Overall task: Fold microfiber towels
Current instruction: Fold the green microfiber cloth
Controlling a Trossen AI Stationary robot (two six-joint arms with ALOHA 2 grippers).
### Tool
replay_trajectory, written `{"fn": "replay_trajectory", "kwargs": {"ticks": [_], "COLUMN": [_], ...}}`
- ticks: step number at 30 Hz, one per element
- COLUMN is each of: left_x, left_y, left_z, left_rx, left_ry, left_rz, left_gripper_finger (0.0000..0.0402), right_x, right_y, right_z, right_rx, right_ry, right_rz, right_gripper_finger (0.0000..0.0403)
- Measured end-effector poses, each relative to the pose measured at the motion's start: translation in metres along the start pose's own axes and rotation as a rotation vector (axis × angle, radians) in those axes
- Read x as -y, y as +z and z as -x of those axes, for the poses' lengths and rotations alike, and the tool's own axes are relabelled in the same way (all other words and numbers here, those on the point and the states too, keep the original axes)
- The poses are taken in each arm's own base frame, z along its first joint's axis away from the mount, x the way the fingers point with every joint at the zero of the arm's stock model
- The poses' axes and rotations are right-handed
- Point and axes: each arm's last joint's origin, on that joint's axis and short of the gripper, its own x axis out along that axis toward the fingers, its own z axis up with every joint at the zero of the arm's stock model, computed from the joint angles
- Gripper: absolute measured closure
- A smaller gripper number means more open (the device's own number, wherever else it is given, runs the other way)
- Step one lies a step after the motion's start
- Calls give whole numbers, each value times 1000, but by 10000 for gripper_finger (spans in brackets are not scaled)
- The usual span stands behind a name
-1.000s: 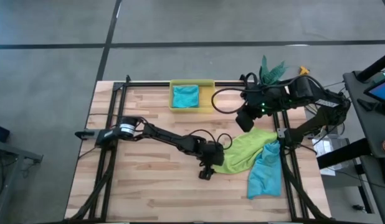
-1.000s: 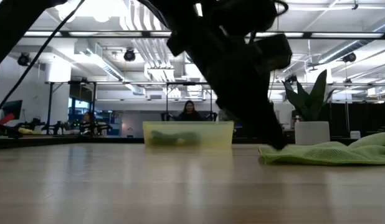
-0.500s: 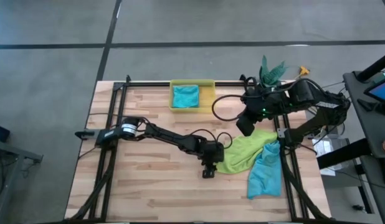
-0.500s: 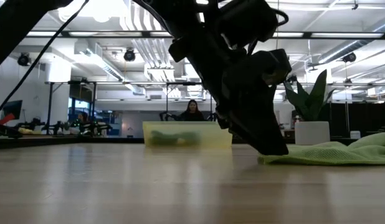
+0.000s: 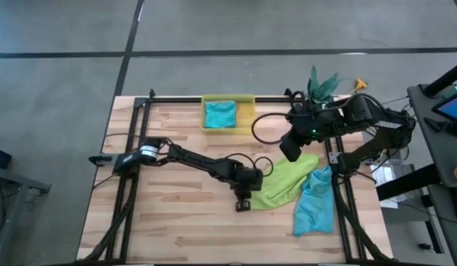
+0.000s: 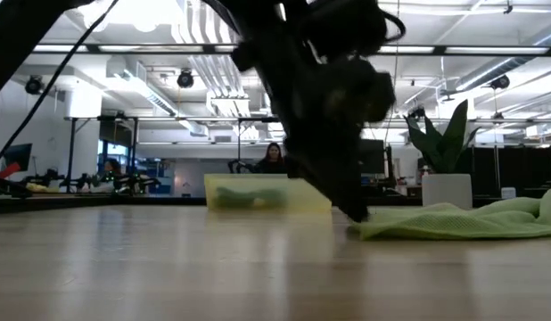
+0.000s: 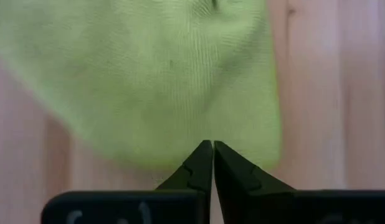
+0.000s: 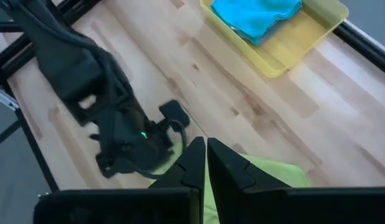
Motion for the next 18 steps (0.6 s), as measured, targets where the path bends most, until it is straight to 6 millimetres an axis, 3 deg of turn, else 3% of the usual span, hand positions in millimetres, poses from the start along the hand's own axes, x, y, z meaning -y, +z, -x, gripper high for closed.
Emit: {"fn": "replay_trajectory", "kwargs": {"ticks": [4, 11, 18], "left_x": [4, 12, 14], "left_y": [2, 7, 15], "left_z": [35, 78, 81], "left_rx": [-12, 36, 125], "left_ry": [33, 64, 75], "left_rz": [-16, -74, -114], "left_gripper_finger": [401, 401, 401], "right_x": [2, 5, 6], "right_y": [0, 1, 2], "right_z": [2, 5, 6], "right_rx": [34, 83, 105], "right_ry": [-36, -79, -110], "right_rz": [10, 68, 133], "right_gripper_finger": [390, 390, 390]}}
